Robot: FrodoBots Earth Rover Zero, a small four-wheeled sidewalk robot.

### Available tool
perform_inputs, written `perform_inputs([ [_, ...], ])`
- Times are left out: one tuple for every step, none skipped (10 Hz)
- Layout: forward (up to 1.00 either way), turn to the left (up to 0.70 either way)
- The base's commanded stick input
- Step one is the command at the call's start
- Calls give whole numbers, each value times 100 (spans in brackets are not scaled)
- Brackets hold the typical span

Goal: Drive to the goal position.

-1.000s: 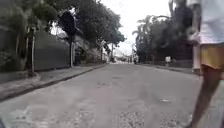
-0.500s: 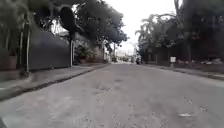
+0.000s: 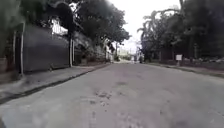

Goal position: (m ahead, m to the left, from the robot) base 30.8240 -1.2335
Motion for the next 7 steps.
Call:
perform_inputs([
  [100,-39],
  [100,-39],
  [100,-39],
  [100,-39],
  [100,-39],
  [100,-39],
  [100,1],
])
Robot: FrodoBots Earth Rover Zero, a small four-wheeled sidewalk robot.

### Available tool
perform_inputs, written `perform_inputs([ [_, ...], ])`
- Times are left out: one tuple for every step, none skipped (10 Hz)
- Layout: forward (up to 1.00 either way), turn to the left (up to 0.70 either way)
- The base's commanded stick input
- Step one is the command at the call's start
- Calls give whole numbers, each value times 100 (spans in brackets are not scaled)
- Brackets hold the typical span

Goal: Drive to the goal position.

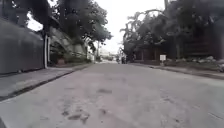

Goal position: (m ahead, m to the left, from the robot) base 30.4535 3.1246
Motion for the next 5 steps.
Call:
perform_inputs([
  [100,1],
  [100,1],
  [100,1],
  [100,1],
  [100,1],
])
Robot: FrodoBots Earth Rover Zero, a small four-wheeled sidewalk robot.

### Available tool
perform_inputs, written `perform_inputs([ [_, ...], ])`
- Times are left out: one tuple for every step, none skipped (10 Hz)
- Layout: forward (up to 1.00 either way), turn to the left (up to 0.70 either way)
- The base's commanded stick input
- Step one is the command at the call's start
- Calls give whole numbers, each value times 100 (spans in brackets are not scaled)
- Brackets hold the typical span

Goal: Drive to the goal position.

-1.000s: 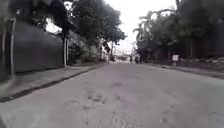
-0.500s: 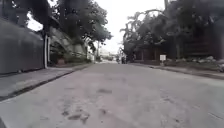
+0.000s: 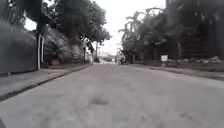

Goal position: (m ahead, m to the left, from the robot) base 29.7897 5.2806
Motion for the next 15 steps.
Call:
perform_inputs([
  [100,1],
  [100,1],
  [100,1],
  [100,1],
  [100,1],
  [100,1],
  [100,1],
  [100,1],
  [100,1],
  [100,1],
  [100,1],
  [100,1],
  [100,1],
  [100,1],
  [100,1],
])
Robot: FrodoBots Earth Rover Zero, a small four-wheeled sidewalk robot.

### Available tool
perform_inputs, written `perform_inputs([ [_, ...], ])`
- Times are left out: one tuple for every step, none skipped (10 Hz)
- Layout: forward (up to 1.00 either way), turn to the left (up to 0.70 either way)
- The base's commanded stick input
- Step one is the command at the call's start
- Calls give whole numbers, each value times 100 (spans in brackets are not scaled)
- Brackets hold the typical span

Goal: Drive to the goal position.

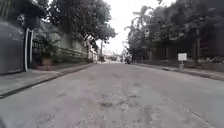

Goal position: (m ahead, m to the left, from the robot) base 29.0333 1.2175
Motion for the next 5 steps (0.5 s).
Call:
perform_inputs([
  [100,1],
  [100,1],
  [100,1],
  [100,1],
  [100,1],
])
